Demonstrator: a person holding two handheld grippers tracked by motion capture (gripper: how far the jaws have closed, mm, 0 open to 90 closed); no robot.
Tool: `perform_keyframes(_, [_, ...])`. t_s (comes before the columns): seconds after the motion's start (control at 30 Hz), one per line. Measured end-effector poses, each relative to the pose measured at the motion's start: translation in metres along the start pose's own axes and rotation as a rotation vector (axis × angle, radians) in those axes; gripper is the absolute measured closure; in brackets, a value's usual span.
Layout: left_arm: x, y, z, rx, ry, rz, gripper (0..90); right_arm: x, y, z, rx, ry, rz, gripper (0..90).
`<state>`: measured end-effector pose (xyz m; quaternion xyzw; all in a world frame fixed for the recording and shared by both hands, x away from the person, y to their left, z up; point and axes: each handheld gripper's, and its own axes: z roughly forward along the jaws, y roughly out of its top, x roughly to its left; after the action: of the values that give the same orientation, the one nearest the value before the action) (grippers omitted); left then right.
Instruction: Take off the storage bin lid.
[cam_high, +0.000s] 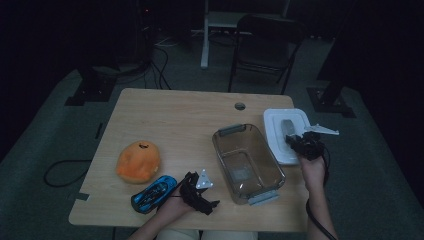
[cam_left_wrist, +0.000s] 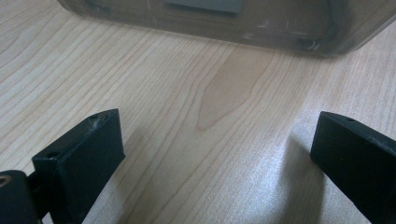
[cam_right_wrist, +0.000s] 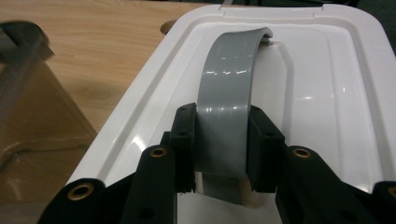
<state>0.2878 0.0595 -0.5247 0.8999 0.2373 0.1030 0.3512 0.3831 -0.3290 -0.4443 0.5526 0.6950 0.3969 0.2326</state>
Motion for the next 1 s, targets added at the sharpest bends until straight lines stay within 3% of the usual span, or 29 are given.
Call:
perform_keyframes(0.37, [0.0, 0.0, 0.0, 0.0, 0.001, 0.0, 3.2, 0.001, -0.012, 0.039, 0.064, 0.018, 0.016, 67.9])
perform_keyframes(0.6, [0.0, 0.0, 0.0, 0.0, 0.002, 0.0, 3.2, 0.002, -0.017, 0.055, 0.109, 0.016, 0.01, 67.9])
perform_keyframes(0.77, [0.0, 0.0, 0.0, 0.0, 0.001, 0.0, 3.2, 0.0, -0.021, 0.06, 0.109, 0.026, 0.029, 67.9])
perform_keyframes(1.0, [0.0, 0.0, 0.0, 0.0, 0.002, 0.001, 3.2, 0.003, -0.027, 0.071, 0.139, 0.026, 0.015, 67.7])
